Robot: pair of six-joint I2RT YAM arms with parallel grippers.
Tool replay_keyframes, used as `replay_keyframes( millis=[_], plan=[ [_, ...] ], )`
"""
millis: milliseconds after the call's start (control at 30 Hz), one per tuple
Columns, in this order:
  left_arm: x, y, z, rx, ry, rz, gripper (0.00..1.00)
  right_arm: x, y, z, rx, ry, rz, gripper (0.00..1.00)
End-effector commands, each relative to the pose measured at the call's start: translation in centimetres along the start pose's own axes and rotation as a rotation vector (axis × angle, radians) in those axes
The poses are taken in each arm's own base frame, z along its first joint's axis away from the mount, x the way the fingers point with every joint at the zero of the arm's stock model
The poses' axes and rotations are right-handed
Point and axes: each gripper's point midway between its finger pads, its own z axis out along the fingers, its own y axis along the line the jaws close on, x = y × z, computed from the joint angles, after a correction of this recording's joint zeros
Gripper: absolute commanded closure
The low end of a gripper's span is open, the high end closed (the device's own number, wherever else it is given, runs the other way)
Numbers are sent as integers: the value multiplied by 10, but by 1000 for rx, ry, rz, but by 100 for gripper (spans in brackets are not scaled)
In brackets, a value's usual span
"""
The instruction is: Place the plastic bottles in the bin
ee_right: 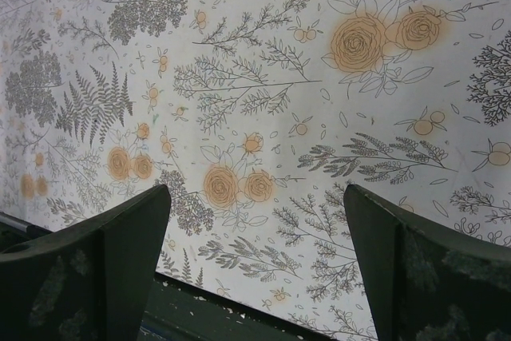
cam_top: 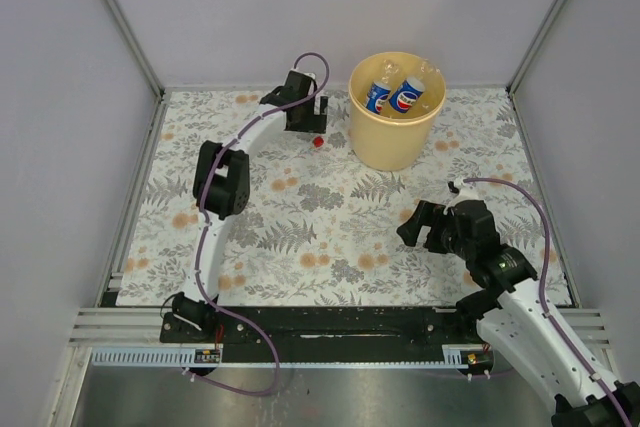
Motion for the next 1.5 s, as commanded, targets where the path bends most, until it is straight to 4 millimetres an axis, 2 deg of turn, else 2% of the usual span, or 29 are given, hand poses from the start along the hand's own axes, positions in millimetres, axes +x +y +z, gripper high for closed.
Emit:
replay_keyframes(
  millis=[0, 100, 167, 267, 367, 533, 633, 800, 967, 1000, 1100, 1200, 1333, 1467],
  plan=[
    [-35, -27, -6, 117, -103, 29, 8, -17, 16, -1, -53, -40, -17, 1],
    [-30, -24, 4, 101, -94, 27, 13, -17, 16, 0, -50, -40, -16, 1],
    [-31, -21, 9, 95, -87, 20, 13, -16, 15, 0, -47, -40, -15, 0],
    [-37, -16, 10, 89, -94, -12, 5, -13, 13, 2, -40, -30, -15, 0],
    [-42, -12, 4, 85, -108, -60, 1, -13, 13, 1, -40, -30, -10, 0],
    [-41, -21, -24, 133, -114, -126, 1, -13, 13, 2, -43, -35, -10, 0],
    [-39, -25, -40, 151, -117, -226, 1, -12, 13, 4, -43, -28, -10, 1],
    [-41, -31, -48, 178, -112, -473, 1, -14, 17, 6, -57, -20, -17, 1],
    [-67, -46, -59, 378, -205, -793, 7, -13, 14, 5, -49, -22, -22, 1],
    [-72, -43, -59, 380, -234, -858, 7, -12, 13, 5, -45, -21, -21, 1],
    [-71, -32, -49, 337, -241, -994, 6, -10, 12, 6, -45, -15, -16, 1],
    [-76, -32, -40, 370, -240, -1111, 6, -9, 12, 6, -50, -20, -15, 1],
    [-87, -27, -37, 325, -272, -1154, 2, -7, 14, 8, -51, 3, -21, 1],
    [-80, -1, -24, 232, -261, -1204, 2, -8, 14, 7, -53, 3, -27, 0]
  ],
)
